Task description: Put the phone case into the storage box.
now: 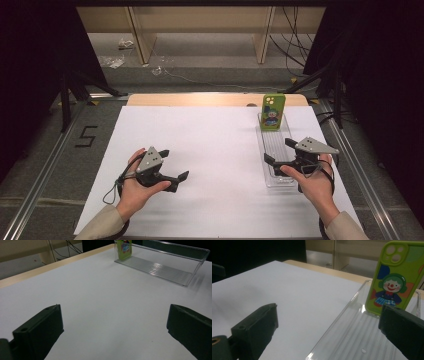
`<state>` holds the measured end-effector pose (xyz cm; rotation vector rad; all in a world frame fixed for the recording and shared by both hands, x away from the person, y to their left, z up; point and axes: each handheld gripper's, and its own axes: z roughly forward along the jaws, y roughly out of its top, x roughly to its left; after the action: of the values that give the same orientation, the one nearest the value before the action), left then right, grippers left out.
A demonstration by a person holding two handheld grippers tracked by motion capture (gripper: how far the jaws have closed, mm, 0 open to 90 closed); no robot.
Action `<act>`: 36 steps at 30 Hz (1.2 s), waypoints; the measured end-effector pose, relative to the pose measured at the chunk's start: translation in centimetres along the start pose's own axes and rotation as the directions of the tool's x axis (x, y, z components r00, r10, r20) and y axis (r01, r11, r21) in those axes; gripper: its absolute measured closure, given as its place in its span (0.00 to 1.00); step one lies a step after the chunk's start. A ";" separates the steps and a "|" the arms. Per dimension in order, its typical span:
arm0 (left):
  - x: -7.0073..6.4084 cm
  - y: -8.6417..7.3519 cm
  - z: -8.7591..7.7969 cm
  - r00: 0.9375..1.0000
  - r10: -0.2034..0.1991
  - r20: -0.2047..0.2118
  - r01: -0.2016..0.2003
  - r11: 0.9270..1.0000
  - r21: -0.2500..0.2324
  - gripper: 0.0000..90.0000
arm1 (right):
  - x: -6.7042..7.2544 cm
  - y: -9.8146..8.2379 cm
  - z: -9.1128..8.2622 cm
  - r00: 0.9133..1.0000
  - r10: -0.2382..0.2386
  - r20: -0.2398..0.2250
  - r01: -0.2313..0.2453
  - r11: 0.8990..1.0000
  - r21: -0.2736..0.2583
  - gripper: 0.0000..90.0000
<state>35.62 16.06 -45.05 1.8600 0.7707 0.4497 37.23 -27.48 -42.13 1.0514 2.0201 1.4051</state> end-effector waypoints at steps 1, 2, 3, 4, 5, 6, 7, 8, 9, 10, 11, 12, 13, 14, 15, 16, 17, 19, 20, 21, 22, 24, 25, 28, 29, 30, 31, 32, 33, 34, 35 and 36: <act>0.0 0.0 0.0 1.000 0.000 0.000 0.000 1.000 0.000 0.00 | 0.0 -0.1 -0.1 1.000 0.000 0.001 0.000 1.000 0.001 0.04; 0.0 0.0 0.0 1.000 0.000 0.000 0.000 1.000 0.001 0.00 | 0.0 -0.1 -0.1 1.000 0.000 0.001 0.000 1.000 0.001 0.04; 0.0 0.0 0.0 1.000 0.000 0.000 0.000 1.000 0.001 0.00 | 0.0 -0.1 -0.2 1.000 -0.001 0.000 0.001 1.000 0.001 0.04; 0.0 0.0 0.0 1.000 0.000 0.000 0.000 1.000 0.001 0.00 | 0.0 -0.2 -0.2 1.000 0.000 -0.001 0.000 1.000 0.001 0.04; 0.0 0.0 0.0 1.000 -0.001 0.000 0.001 1.000 0.001 0.00 | 0.0 -0.2 -0.3 1.000 0.000 -0.001 0.000 1.000 -0.001 0.04; 0.0 0.0 0.0 1.000 0.000 0.000 0.000 1.000 0.001 0.00 | 0.0 -0.2 -0.3 1.000 -0.001 0.000 0.001 1.000 -0.003 0.04; 0.0 0.0 0.0 1.000 0.000 0.000 0.000 1.000 0.001 0.00 | 0.0 -0.2 -0.4 1.000 -0.002 -0.003 0.002 1.000 -0.003 0.04; 0.0 0.0 0.0 1.000 -0.001 0.000 0.001 1.000 0.001 0.00 | 0.0 -0.3 -0.4 1.000 -0.002 -0.003 0.002 1.000 -0.005 0.04; 0.0 0.0 0.0 1.000 0.000 -0.001 0.000 1.000 0.001 0.00 | 0.1 -0.3 -0.4 1.000 -0.003 -0.002 0.003 1.000 -0.003 0.04; 0.0 0.0 0.0 1.000 -0.001 -0.001 0.001 1.000 0.002 0.00 | 0.1 -0.3 -0.4 1.000 -0.003 -0.002 0.003 1.000 -0.002 0.04; 0.0 0.0 -0.1 1.000 0.000 -0.001 0.000 1.000 0.002 0.00 | 0.1 -0.4 -0.5 1.000 -0.003 -0.002 0.003 1.000 -0.002 0.04; 0.0 0.0 -0.1 1.000 0.000 -0.002 0.000 1.000 0.003 0.00 | 0.1 -0.4 -0.5 1.000 -0.004 -0.003 0.004 1.000 -0.002 0.04; 0.0 0.0 -0.1 1.000 0.000 -0.003 0.000 1.000 0.003 0.00 | 0.1 -0.4 -0.5 1.000 -0.005 -0.005 0.005 1.000 0.001 0.04; 0.0 -0.1 -0.1 1.000 0.002 -0.004 -0.002 1.000 0.004 0.00 | 0.1 -0.5 -0.5 1.000 -0.004 -0.005 0.004 1.000 0.002 0.04; 0.1 -0.1 -0.1 1.000 0.001 -0.004 -0.001 1.000 0.004 0.00 | 0.1 -0.5 -0.5 1.000 -0.004 -0.005 0.004 1.000 0.001 0.04; 0.1 -0.1 -0.1 1.000 0.001 -0.004 -0.001 1.000 0.004 0.00 | 0.1 -0.5 -0.5 1.000 -0.005 -0.006 0.005 1.000 0.001 0.04; 0.1 -0.1 -0.2 1.000 0.000 -0.004 0.000 1.000 0.004 0.00 | 0.1 -0.6 -0.5 1.000 -0.005 -0.006 0.005 1.000 0.004 0.04; 0.1 -0.1 -0.2 1.000 0.001 -0.004 -0.001 1.000 0.004 0.00 | 0.2 -0.6 -0.6 1.000 -0.004 -0.008 0.004 1.000 0.006 0.04; 0.1 -0.1 -0.2 1.000 0.001 -0.005 -0.001 1.000 0.004 0.00 | 0.2 -0.7 -0.6 1.000 -0.004 -0.007 0.004 1.000 0.006 0.04; 0.1 -0.1 -0.2 1.000 0.002 -0.005 -0.002 1.000 0.003 0.00 | 0.2 -0.7 -0.6 1.000 -0.004 -0.008 0.004 1.000 0.006 0.04; 0.1 -0.1 -0.2 1.000 0.002 -0.004 -0.002 1.000 0.003 0.00 | 0.2 -0.7 -0.6 1.000 -0.004 -0.007 0.004 1.000 0.006 0.04; 0.0 -0.1 -0.3 1.000 0.002 -0.004 -0.002 1.000 0.005 0.00 | 0.2 -0.8 -0.6 1.000 -0.006 -0.009 0.006 1.000 0.005 0.04; 0.0 -0.1 -0.3 1.000 0.001 -0.003 -0.001 1.000 0.006 0.00 | 0.2 -0.8 -0.7 1.000 -0.007 -0.008 0.007 1.000 0.004 0.04; -0.1 -0.2 -0.3 1.000 0.001 -0.001 -0.001 1.000 0.007 0.00 | 0.2 -0.8 -0.7 1.000 -0.009 -0.009 0.009 1.000 0.003 0.04; -0.1 -0.2 -0.3 1.000 0.003 -0.001 -0.003 1.000 0.008 0.00 | 0.2 -0.8 -0.8 1.000 -0.007 -0.010 0.008 1.000 0.003 0.04; -0.1 -0.2 -0.3 1.000 0.003 0.000 -0.003 1.000 0.009 0.00 | 0.2 -0.9 -0.9 1.000 -0.006 -0.010 0.006 1.000 0.004 0.04; -0.1 -0.2 -0.4 1.000 0.003 0.000 -0.003 1.000 0.009 0.00 | 0.2 -0.9 -0.9 1.000 -0.007 -0.008 0.007 1.000 0.003 0.04; -0.1 -0.3 -0.5 1.000 0.002 -0.001 -0.002 1.000 0.011 0.00 | 0.2 -0.9 -0.9 1.000 -0.008 -0.007 0.008 1.000 0.003 0.04; -0.1 -0.3 -0.6 1.000 0.002 -0.002 -0.002 1.000 0.010 0.00 | 0.2 -1.0 -1.0 1.000 -0.007 -0.008 0.007 1.000 0.004 0.04; 0.0 -0.3 -0.7 1.000 0.001 -0.004 -0.001 1.000 0.009 0.00 | 0.2 -1.0 -1.0 1.000 -0.006 -0.008 0.006 1.000 0.005 0.04; 0.0 -0.4 -0.8 1.000 0.000 -0.006 0.000 1.000 0.008 0.00 | 0.2 -1.0 -1.0 1.000 -0.006 -0.007 0.006 1.000 0.005 0.04; 0.0 -0.4 -0.8 1.000 -0.002 -0.007 0.002 1.000 0.008 0.00 | 0.2 -1.0 -1.1 1.000 -0.006 -0.008 0.006 1.000 0.004 0.04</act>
<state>34.99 16.74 -45.07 1.8656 0.7798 0.4533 36.01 -28.14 -42.68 1.0425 2.0311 1.4044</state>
